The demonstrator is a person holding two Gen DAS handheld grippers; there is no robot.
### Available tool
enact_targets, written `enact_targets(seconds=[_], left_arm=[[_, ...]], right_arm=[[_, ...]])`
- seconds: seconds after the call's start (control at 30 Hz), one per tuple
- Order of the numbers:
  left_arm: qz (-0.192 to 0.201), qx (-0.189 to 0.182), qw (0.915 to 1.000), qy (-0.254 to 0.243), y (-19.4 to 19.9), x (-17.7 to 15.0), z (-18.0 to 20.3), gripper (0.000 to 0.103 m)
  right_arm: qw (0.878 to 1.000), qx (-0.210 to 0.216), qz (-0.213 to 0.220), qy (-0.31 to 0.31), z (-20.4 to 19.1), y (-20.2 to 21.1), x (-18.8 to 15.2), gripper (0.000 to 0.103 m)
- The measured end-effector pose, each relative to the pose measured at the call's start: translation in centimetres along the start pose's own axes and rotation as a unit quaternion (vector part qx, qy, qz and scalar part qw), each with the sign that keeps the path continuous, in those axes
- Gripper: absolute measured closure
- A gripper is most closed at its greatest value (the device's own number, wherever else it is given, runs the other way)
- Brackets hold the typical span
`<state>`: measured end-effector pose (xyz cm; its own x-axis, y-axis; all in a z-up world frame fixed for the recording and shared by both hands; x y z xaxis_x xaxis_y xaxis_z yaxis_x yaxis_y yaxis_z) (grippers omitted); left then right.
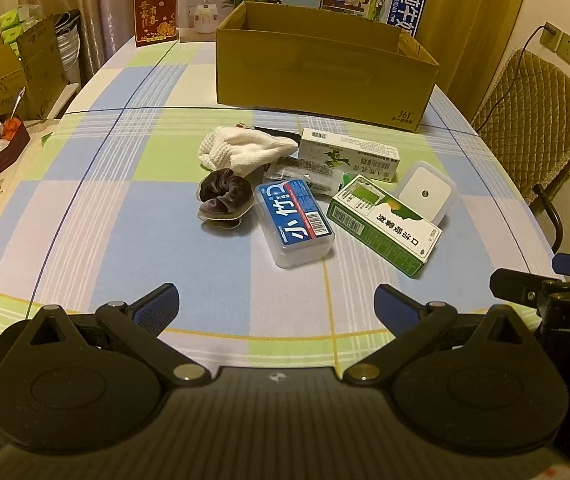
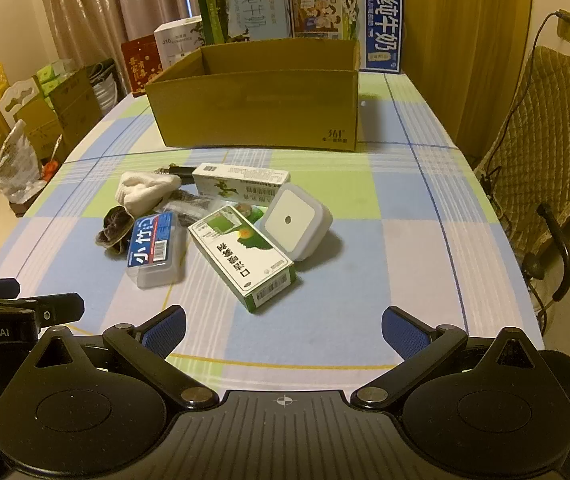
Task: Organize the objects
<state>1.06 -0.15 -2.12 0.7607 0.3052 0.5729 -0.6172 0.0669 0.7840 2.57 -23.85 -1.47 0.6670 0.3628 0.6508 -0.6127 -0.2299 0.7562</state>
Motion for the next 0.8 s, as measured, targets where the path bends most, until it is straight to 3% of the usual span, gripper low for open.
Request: enact_targets(seconds=[0.8], left_arm=[[-0.003, 0.004, 1.0000, 0.004, -0.22, -0.18, 0.13, 0.001]], right_arm=[[1.000, 0.003, -0.002, -0.002, 0.02, -0.14, -0.16, 0.002]])
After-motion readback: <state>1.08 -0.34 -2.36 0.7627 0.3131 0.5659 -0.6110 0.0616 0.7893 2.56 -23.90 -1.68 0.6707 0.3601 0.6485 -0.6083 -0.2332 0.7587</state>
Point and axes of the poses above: each gripper's, at about its wrist camera, not at the fingertips, and y roughly against the way its jaws point, z to its right, x to its top, the point moved 2 cm from there along -y, roughly the way its jaws point, and after that the axes turned 15 degrees about y, right-handed, at the moved point
